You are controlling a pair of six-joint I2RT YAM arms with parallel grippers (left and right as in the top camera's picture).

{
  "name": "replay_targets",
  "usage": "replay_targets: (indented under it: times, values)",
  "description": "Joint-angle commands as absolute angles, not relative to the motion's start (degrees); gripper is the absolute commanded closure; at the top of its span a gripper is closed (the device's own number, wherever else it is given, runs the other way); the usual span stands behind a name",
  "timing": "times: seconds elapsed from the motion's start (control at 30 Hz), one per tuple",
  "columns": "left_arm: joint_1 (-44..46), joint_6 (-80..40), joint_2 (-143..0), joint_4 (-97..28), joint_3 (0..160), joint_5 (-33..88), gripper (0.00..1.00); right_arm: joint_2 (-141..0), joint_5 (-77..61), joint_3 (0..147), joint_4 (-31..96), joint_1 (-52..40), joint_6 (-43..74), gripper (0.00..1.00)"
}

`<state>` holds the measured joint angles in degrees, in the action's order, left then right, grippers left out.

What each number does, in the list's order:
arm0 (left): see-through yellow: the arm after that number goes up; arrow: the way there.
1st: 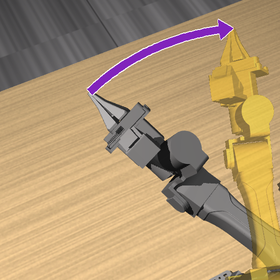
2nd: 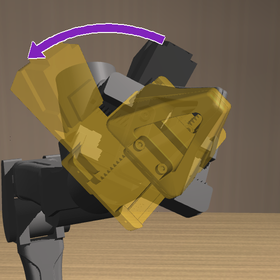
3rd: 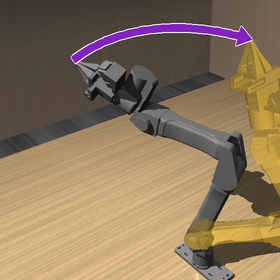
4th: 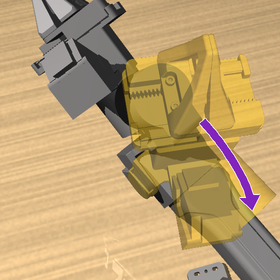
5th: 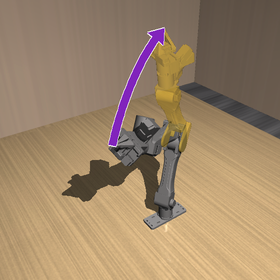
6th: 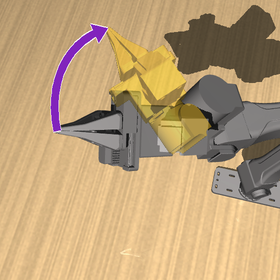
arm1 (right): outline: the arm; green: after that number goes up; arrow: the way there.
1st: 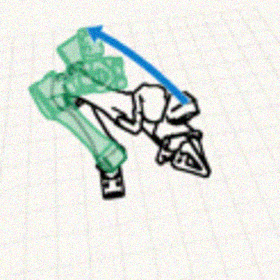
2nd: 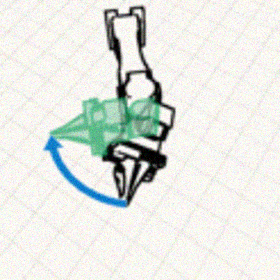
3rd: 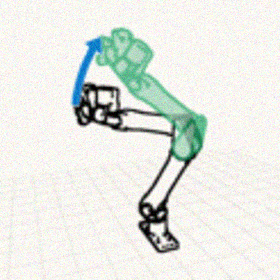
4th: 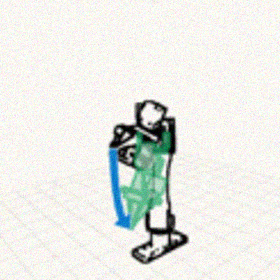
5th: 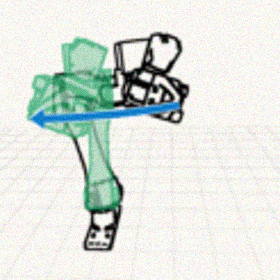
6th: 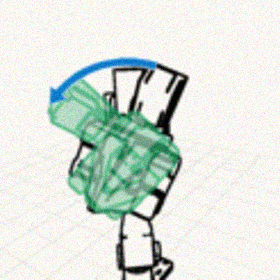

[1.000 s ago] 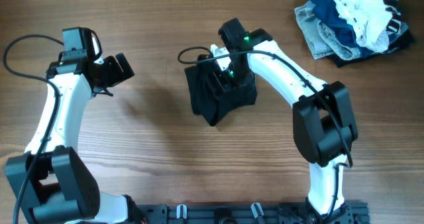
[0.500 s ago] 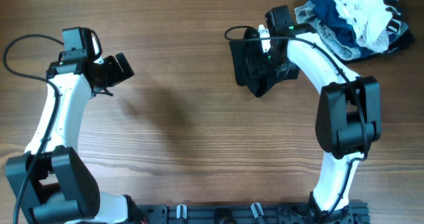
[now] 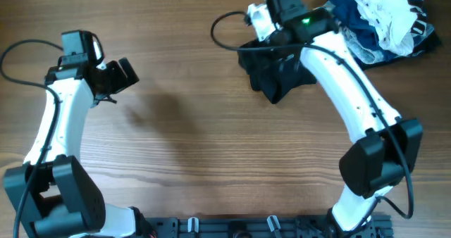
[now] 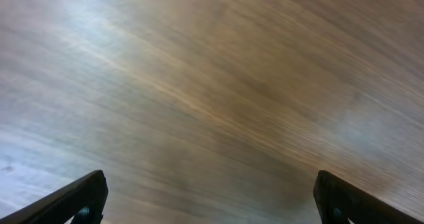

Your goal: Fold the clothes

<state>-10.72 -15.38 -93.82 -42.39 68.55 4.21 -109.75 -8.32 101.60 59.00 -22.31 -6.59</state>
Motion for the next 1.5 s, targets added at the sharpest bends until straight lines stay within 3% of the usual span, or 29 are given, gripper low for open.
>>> replay_targets:
  times: [0.0,0.3,0.4,0.43,0.47,0.5,0.53,0.7,0.83,1.0,1.23,1.47]
  values:
    - [-15.4,-15.7,-93.1,-44.0,68.9,4.1,0.00,-113.3,-4.9,97.8,56.3,-22.9,-7.1,0.00]
    - [-16.8,-15.7,-93.1,-44.7,68.9,4.0,0.00,-130.0,4.9,97.1,44.9,-23.1,2.2,0.00]
    - [-16.8,-15.7,-93.1,-44.7,68.9,4.1,0.00,-133.4,6.7,97.1,43.2,-23.1,5.1,0.09]
    - [-16.8,-15.7,-93.1,-44.7,68.9,4.1,0.00,-134.4,6.8,97.1,42.8,-23.1,5.1,0.17]
    - [-16.8,-15.7,-93.1,-44.8,68.9,4.0,0.00,-135.6,8.7,97.1,42.7,-23.0,6.8,0.36]
    - [-16.8,-15.7,-93.1,-44.8,68.9,4.0,0.00,-136.0,9.5,97.1,43.1,-22.9,7.7,0.71]
    - [-16.8,-15.7,-93.1,-44.8,68.9,4.0,0.00,-135.9,9.5,97.1,43.1,-22.8,8.5,0.96]
    - [-16.8,-15.7,-93.1,-44.8,68.9,4.0,0.00,-126.3,1.3,104.7,49.8,-17.3,2.8,0.96]
    - [-16.8,-15.7,-93.1,-44.8,68.9,4.0,0.00,-114.4,1.1,115.0,53.8,-9.9,-4.7,0.96]
    - [-16.8,-15.7,-93.1,-44.8,68.9,4.0,0.00,-109.1,4.8,120.2,53.2,-1.8,-10.5,0.96]
    - [-16.8,-15.7,-93.1,-44.6,68.9,4.0,0.00,-108.9,13.1,122.8,39.9,8.6,-15.9,0.96]
    - [-16.8,-15.7,-93.1,-44.6,68.9,4.0,0.00,-110.5,12.9,122.8,34.9,18.4,-17.9,0.96]
